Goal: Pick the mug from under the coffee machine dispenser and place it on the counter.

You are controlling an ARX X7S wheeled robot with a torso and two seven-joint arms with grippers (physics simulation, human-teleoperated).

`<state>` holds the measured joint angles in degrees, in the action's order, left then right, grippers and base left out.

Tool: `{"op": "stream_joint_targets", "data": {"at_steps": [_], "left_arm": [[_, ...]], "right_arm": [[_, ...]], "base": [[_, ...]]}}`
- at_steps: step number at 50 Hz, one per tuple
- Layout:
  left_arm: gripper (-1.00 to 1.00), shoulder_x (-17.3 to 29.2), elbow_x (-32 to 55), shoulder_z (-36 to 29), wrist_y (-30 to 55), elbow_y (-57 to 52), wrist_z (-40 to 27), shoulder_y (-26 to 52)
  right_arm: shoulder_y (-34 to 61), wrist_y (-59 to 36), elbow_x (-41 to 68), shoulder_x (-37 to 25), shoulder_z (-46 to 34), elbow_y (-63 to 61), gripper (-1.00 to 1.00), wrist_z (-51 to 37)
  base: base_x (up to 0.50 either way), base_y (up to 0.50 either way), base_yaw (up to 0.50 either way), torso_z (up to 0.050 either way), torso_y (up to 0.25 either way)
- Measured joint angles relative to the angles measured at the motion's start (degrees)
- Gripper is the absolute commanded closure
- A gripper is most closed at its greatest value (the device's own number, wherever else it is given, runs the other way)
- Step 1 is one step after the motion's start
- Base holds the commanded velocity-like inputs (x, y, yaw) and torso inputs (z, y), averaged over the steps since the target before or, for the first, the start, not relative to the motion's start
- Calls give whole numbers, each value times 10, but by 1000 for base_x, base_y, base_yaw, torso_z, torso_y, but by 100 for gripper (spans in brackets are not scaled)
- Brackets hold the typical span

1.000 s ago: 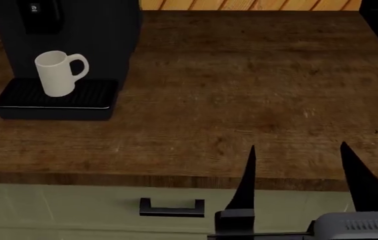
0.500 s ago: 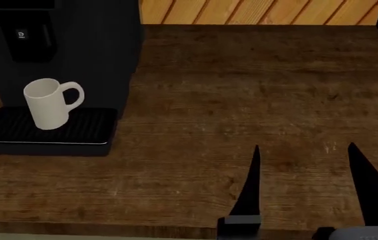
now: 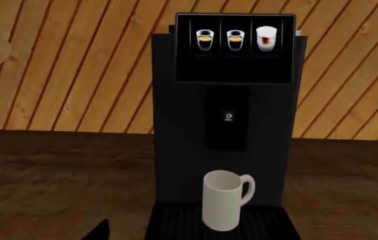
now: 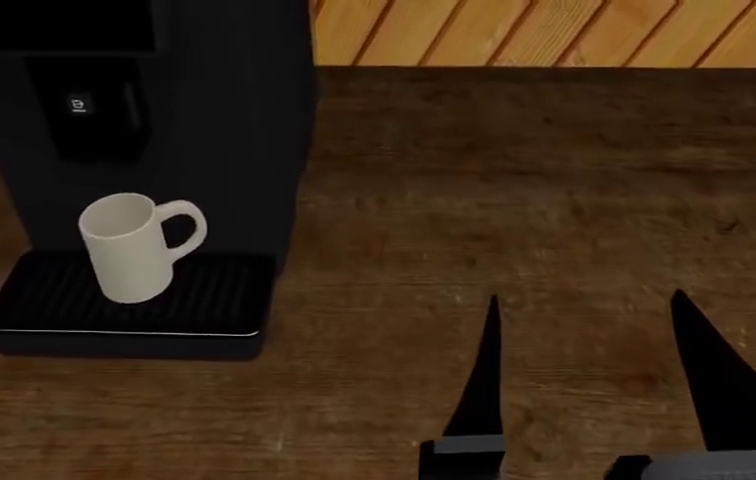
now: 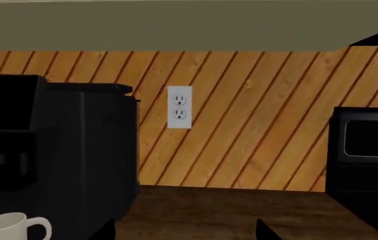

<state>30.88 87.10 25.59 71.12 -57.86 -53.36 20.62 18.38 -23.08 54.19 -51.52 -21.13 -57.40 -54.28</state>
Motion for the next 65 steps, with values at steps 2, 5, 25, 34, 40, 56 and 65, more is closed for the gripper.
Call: {"op": "stream_joint_targets", "data": {"at_steps": [2, 5, 25, 34, 40, 56, 65], "left_arm": [[-100, -1, -4, -1, -1, 0, 3, -1], [-100, -1, -9, -2, -2, 1, 7, -4], [-100, -2, -35, -13, -9, 9, 31, -19], [-100, 0, -38, -15, -15, 14, 44, -26], [-100, -1, -44, -15, -21, 19, 59, -31], [-100, -8, -193, -71, -77, 59, 211, -71], [-100, -5, -298, -147, -136, 114, 324, -89]], "right_arm": [[0, 3, -1, 0, -2, 2, -100, 2], [-2, 8, -3, -1, -4, 4, -100, 4], [-15, 25, -22, 5, -20, 11, -100, 12], [-19, 28, -26, 9, -26, 12, -100, 9], [-20, 31, -26, 11, -28, 16, -100, 10], [-15, 33, -16, 12, -36, 34, -100, 27], [-25, 42, -20, 14, -40, 49, -100, 38]], "base": [[180, 0, 0, 0, 0], [202, 0, 0, 0, 5], [201, 24, 0, 0, 0], [199, 37, 0, 0, 0], [191, 39, 0, 0, 2], [22, 4, 0, 0, 0], [0, 0, 0, 0, 0]]}}
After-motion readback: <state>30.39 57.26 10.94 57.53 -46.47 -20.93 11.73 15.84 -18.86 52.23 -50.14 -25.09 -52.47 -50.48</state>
